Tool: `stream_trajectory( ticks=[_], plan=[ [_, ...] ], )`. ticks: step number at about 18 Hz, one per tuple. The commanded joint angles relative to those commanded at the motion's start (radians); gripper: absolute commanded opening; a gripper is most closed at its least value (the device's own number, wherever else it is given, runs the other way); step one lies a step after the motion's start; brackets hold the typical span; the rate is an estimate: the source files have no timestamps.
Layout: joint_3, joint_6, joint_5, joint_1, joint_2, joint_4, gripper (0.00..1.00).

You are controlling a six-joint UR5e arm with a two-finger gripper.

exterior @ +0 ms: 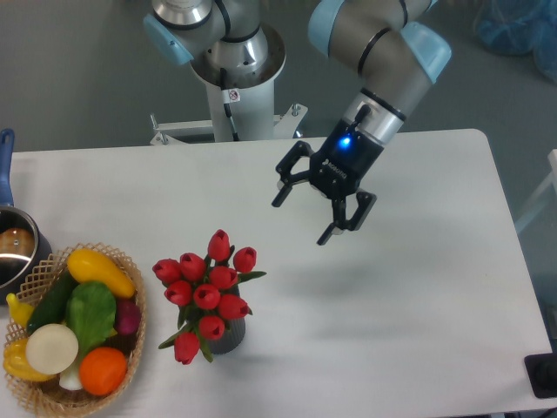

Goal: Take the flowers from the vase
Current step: 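Lower the open gripper around the tulip stems above the vase rim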

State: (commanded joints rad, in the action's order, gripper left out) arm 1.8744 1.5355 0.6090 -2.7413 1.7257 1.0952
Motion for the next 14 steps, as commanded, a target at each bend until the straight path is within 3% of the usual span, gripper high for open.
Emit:
stream_trajectory(
  ticks=[5,11,14],
  plan=[
    [0.0,0.0,-0.098,0.022,0.058,-0.037,1.0],
    [-0.008,-0.038,-0.169,0.023,0.083,-0.048,1.0],
    [-0.015,-0.058,-0.169,0.035,0.107,-0.093,1.0]
  ],
)
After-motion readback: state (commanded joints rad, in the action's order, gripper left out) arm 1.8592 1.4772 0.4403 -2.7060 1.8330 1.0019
